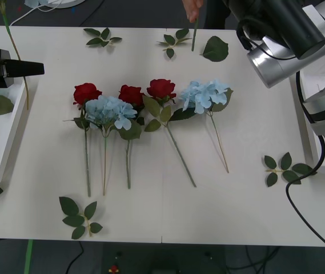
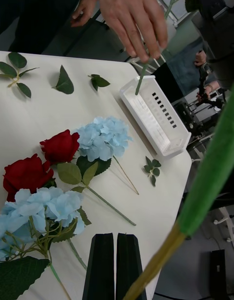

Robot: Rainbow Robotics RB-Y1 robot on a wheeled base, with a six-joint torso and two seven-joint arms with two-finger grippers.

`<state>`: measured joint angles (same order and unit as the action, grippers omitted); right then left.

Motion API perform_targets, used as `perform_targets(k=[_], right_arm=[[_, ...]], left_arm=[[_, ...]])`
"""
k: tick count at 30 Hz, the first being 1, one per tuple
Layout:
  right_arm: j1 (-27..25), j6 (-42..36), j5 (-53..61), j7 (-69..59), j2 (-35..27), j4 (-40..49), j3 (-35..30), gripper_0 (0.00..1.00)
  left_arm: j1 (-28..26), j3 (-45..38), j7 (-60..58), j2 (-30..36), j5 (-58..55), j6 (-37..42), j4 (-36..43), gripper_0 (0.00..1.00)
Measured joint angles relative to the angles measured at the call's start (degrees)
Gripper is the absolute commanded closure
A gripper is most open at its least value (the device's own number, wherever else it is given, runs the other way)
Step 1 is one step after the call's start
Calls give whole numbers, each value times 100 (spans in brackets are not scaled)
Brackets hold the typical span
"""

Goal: Place the red flowers into the right box and the blue flowers into the left box. If a person shows an open palm, hand one flower to the person first, then continue sorting.

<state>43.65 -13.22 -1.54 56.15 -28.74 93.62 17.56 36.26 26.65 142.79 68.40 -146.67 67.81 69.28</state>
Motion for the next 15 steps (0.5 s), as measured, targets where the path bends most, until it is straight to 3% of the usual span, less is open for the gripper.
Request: perform_targets(k=[15], right_arm=[[0, 1, 0, 0, 0, -1, 6, 0]], left_arm=[[0, 0, 0, 0, 0, 0, 0, 100]])
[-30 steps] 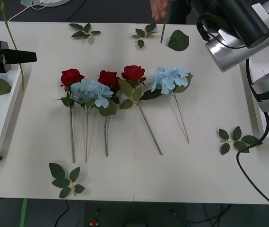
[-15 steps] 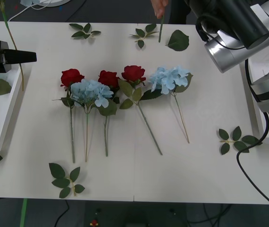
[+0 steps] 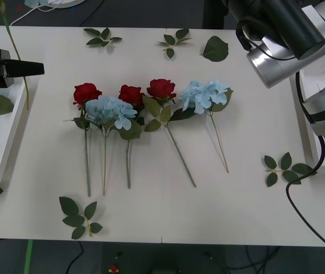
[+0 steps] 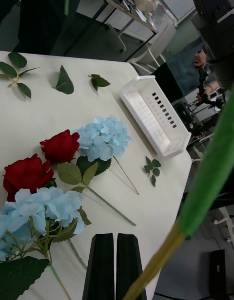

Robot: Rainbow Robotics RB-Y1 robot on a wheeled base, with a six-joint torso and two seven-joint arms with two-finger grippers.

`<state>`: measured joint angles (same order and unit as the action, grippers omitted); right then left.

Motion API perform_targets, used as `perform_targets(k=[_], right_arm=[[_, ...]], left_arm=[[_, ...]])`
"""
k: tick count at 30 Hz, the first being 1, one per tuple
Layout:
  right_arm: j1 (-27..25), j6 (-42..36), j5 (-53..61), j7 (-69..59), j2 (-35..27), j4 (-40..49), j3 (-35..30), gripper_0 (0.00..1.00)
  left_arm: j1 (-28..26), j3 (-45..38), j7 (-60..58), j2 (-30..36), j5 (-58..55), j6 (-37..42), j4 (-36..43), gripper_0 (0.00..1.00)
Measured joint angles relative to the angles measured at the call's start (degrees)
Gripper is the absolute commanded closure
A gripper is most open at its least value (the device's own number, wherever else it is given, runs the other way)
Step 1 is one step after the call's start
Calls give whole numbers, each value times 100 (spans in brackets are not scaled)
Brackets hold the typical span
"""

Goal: Place the red flowers into the right box and the blue flowers into the left box. If a person shows an open palm, hand one flower to the person first, then continue sorting.

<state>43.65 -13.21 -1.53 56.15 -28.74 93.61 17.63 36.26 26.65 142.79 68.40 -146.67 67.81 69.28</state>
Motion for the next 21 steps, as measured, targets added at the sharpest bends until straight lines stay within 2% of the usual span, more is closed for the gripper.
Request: perform_targets(k=[11, 17, 19, 21], right_arm=[[-4, 0, 81, 0, -1, -1, 0, 0], [-78, -18, 594, 0, -52, 17, 1, 0], [-170, -278, 701, 1, -128, 155, 2, 0], [-313, -879, 836, 2, -249, 484, 3, 0]], left_arm=[[0, 0, 0, 0, 0, 0, 0, 100], [-2, 11, 0, -1, -2, 0, -2, 100], [-2, 11, 0, -1, -49, 0, -3, 100], [-2, 10, 0, 0, -128, 0, -6, 100]])
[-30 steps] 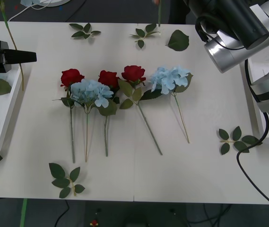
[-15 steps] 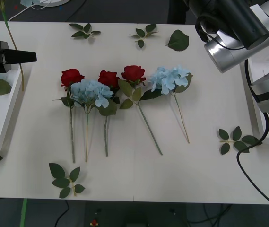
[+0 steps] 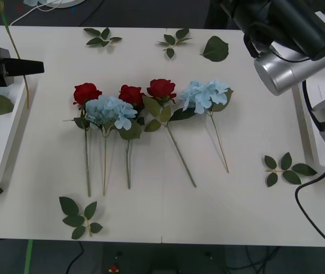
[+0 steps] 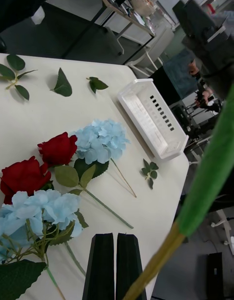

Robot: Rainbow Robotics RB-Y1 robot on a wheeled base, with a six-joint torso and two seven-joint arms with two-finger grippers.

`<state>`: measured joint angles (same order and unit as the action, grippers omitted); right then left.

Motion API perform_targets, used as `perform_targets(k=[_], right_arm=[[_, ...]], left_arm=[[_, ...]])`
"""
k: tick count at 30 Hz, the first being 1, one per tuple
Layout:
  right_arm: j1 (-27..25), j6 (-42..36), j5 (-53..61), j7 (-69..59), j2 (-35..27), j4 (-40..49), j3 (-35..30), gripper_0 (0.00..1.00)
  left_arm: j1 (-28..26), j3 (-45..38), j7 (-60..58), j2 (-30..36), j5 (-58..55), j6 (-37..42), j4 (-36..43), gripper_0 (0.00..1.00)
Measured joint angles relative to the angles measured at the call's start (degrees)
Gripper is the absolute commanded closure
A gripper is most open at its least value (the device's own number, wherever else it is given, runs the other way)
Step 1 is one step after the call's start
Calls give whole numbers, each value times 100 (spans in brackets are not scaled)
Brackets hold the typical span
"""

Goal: Place the red flowers into the right box and the blue flowers into the left box. If a person shows an open palm, hand one flower to the person first, then continue sorting.

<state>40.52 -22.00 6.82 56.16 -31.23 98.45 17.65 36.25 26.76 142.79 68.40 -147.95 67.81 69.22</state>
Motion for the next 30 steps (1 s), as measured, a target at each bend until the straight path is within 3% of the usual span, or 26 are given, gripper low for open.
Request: perform_targets(k=[8, 14, 21, 25, 30], right_arm=[[-826, -2333, 652, 5, -784, 1651, -11, 0], [-1448, -3082, 1117, 29, -1296, 2209, -27, 0], [-1981, -3898, 2091, 426, -1840, 2387, -47, 0], [-2095, -4231, 2523, 964, -2014, 2388, -50, 0], [-2183, -4305, 2881, 965, -2091, 2385, -51, 0]], left_arm=[[17, -2, 0, 175, -36, -129, -18, 100], [359, -2, -231, 553, 869, 135, -333, 100], [1291, -2, -2116, 792, 2269, 1221, -1641, 100], [1753, -2, -2052, 807, 2867, 1646, -2696, 100], [1891, -2, -2052, 807, 3313, 1825, -3707, 100]])
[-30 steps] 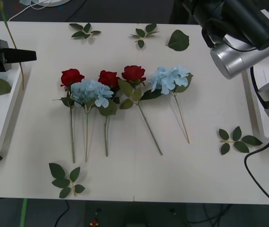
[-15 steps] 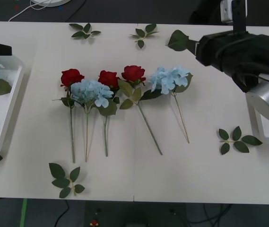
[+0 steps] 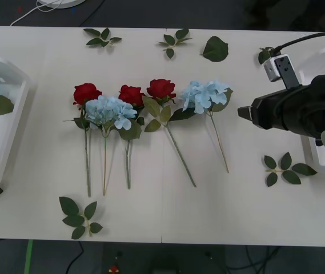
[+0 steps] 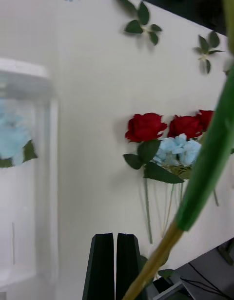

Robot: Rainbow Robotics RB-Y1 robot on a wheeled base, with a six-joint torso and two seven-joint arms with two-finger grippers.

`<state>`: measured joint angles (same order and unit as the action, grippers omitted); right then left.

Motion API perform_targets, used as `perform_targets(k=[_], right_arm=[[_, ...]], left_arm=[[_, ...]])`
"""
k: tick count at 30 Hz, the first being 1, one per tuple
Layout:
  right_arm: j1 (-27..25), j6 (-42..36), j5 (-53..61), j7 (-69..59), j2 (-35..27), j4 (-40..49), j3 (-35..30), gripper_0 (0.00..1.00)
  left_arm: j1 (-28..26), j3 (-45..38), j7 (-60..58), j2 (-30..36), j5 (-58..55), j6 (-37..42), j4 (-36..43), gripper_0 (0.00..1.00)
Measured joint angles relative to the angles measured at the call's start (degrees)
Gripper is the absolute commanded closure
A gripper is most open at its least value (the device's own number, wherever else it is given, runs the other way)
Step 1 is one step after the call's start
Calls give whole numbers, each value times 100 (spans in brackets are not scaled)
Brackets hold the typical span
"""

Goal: Place the red flowers into the right box and the blue flowers into the left box. If a person shows an open palm, hand one flower to the person first, then continue sorting.

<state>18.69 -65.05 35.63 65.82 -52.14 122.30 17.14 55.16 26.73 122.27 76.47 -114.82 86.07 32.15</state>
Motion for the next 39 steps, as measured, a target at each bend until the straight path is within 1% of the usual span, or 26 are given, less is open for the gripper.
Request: perform_targets(k=[7, 10, 13, 16, 21, 24, 26, 28, 32, 39], right_arm=[[-14, -7, 192, 1, -3, -154, 59, 0], [-5, -7, 391, 1, -3, -376, 128, 0], [72, -3, 591, 1, -2, -711, 268, 0], [258, 71, 639, 2, 0, -1090, 535, 0], [720, 539, 646, 7, 134, -1867, 1109, 0], [999, 791, 649, 29, 358, -2350, 1369, 0], [1177, 941, 640, 111, 531, -2670, 1517, 0], [1361, 1093, 607, 162, 708, -2996, 1678, 0], [1714, 1430, 497, 162, 1019, -3596, 2021, 0], [2103, 1814, 436, 162, 1380, -4345, 2396, 0]], left_arm=[[0, 0, 0, -2, 1012, -6, -705, 100], [0, 0, 0, -23, 1333, -190, -1009, 100], [0, 0, 0, -107, 1790, -589, -1215, 100], [0, -1, 1, -302, 2232, -1066, -1422, 100], [-58, -1, 38, -811, 2602, -2115, -1734, 100], [-327, -1, 213, -1087, 2602, -2955, -1655, 100], [-622, -1, 334, -1222, 2602, -3514, -1468, 100], [-966, -1, 379, -1308, 2602, -3908, -1227, 100], [-1490, -2, 379, -1360, 2601, -4314, -972, 100], [-1802, -2, 379, -1424, 2484, -4663, -968, 100]])
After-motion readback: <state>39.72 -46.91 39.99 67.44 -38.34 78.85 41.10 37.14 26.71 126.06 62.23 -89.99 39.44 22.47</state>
